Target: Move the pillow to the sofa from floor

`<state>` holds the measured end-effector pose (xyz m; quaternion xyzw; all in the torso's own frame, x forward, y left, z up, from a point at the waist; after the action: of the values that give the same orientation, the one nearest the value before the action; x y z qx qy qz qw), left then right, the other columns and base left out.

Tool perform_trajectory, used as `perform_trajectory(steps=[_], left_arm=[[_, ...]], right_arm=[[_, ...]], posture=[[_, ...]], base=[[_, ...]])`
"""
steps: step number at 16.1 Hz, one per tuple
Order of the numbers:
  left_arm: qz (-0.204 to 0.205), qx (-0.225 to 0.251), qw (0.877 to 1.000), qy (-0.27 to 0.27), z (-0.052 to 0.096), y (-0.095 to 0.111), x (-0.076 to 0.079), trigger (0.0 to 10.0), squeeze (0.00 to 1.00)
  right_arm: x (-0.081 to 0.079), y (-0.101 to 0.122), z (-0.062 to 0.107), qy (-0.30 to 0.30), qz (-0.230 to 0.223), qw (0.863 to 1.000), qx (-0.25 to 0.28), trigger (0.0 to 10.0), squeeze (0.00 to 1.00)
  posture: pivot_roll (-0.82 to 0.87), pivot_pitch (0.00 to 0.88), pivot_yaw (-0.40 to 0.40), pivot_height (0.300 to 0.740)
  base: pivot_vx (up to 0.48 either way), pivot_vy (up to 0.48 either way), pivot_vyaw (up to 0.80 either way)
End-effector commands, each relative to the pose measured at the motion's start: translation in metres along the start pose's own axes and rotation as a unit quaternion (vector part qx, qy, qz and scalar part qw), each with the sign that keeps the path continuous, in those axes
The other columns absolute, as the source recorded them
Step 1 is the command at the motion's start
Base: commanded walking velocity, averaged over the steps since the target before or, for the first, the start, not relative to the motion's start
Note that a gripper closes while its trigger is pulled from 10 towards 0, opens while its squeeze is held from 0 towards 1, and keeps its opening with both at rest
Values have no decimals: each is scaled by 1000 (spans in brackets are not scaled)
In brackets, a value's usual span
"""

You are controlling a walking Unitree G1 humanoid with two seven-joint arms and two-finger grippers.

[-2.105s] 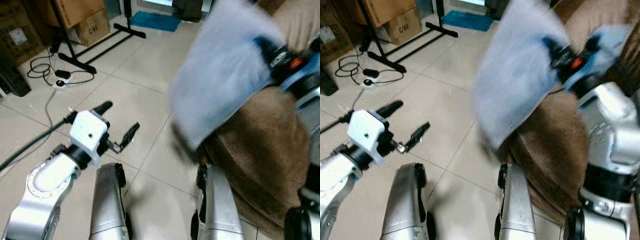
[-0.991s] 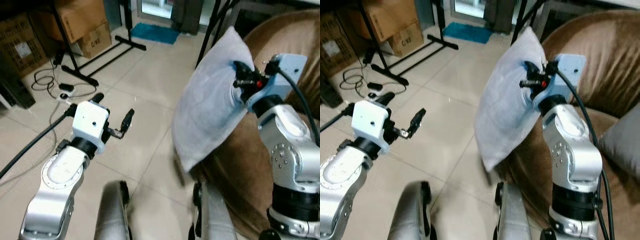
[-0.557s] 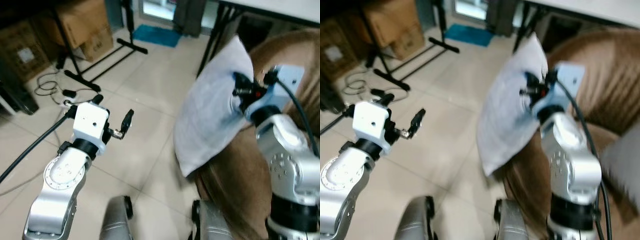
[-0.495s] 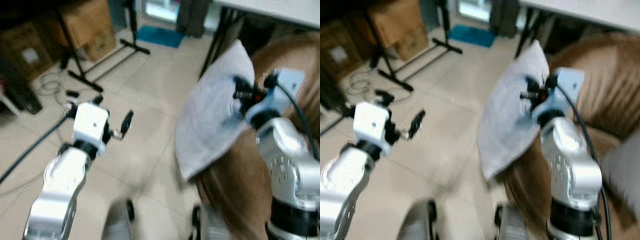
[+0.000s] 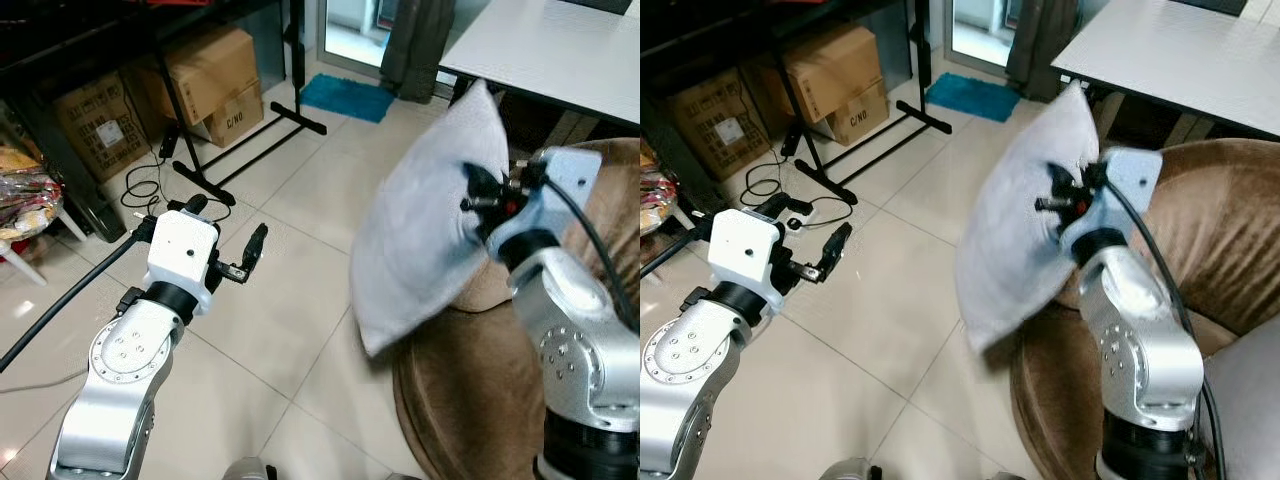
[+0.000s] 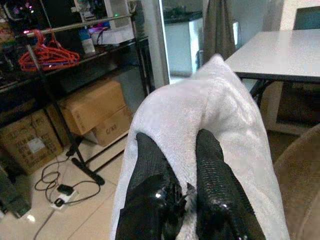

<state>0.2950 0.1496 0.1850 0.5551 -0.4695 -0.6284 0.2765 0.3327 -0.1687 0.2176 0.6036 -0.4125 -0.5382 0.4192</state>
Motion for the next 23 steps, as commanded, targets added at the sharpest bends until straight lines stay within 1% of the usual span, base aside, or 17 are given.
perform_trajectory(steps=[1,2,6,8,10,12,13,15,16,19,20,22,23], left_arm=[[-4,-4,1000,-5,1,-1,2,10000,0],[-5,-3,1000,-7,0,-1,3,10000,0],[-3,-5,1000,-7,0,-1,3,10000,0],[20,-1,1000,14,1,0,-4,10000,0],[14,-4,1000,20,1,-2,-6,10000,0],[21,-6,1000,15,2,-4,-4,10000,0],[18,-9,1000,6,4,-8,0,10000,0],[-3,-22,1000,-18,11,-18,8,10000,0],[-6,-25,999,-21,13,-21,9,10000,0],[7,-21,1000,-14,14,-20,6,10000,0],[9,-19,1000,-14,14,-19,6,10000,0],[11,-15,1000,-13,14,-18,6,10000,0],[12,-14,1000,-13,15,-18,6,10000,0]], right_arm=[[-5,21,3,5,4,999,42,10000,0],[-2,23,2,0,3,999,46,10000,0],[-2,24,2,1,3,999,48,10000,0],[-4,23,0,6,2,999,44,10000,0],[-6,19,-1,11,3,999,36,10000,0],[-7,14,-2,12,6,1000,24,10000,0],[-8,10,-2,13,8,1000,14,10000,0],[-9,1,-3,15,8,1000,1,10000,0],[-10,-1,-3,16,7,1000,-2,10000,0],[-14,-19,-5,20,-1,1000,-20,10000,0],[-16,-21,-5,24,-1,999,-22,10000,0],[-23,-27,-5,42,5,999,-31,10000,0],[-24,-27,-4,44,7,999,-32,10000,0]], posture=[[-36,64,1,740],[-36,65,1,740],[-33,65,-4,740],[-33,65,-4,740],[-29,66,-8,740],[-29,66,-7,740],[-29,66,-7,740],[-28,67,-8,740],[-28,68,-8,740],[-24,69,-12,740],[-23,70,-13,740],[-24,72,-14,740],[-24,72,-14,740]], base=[[0,0,-694],[0,0,-800],[0,0,-800],[0,0,-800],[0,0,-800],[0,0,-800],[0,0,-800],[0,0,-800],[0,0,-800],[175,0,-800],[292,0,-800],[319,0,0],[334,0,0]])
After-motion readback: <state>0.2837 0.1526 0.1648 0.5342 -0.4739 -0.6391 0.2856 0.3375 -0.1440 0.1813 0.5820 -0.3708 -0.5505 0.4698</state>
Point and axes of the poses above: a point about 5 cm out from each wrist's last joint towards the gripper, its own z axis pointing back from the gripper into the wrist, its own y axis along the axis of the wrist's last joint, x = y × z, the point moved 5 cm from there along -z, pointing out of the wrist towards the gripper, and after that the axes turned 9 degrees about -z, right-handed, at the moved point
